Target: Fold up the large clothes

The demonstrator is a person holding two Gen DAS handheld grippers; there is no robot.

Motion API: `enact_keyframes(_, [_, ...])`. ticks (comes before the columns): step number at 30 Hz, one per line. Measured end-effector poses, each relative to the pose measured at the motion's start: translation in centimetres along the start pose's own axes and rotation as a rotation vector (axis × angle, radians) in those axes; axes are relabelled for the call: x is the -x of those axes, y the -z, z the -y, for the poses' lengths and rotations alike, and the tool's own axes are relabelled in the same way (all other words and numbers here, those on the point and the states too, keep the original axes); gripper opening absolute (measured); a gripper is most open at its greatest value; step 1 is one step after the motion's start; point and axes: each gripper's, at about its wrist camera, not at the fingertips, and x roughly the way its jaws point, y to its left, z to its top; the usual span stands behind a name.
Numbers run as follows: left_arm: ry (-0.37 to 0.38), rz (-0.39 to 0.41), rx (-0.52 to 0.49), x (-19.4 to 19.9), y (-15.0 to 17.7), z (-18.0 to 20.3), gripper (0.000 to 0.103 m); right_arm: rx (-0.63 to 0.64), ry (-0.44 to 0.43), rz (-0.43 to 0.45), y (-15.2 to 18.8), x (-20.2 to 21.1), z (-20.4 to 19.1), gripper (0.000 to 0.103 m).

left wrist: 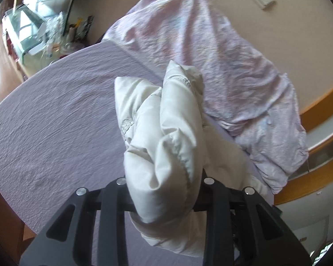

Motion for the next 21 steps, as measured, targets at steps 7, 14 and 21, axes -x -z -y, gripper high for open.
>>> enact_keyframes(7, [0.078, 0.016, -0.126, 1.1, 0.6, 6.4, 0.029, -0.007, -0.018, 0.001, 0.1, 0.0, 0.4, 0.036])
enact_keyframes(14, [0.138, 0.004, -0.215, 1.4, 2.1, 10.9, 0.029, -0.017, -0.051, -0.015, 0.0, -0.1, 1.0, 0.036])
enact_keyframes(21, [0.188, -0.015, -0.316, 1.1, 4.8, 16.4, 0.029, -0.054, -0.11, -0.045, -0.3, 1.4, 3.2, 0.036])
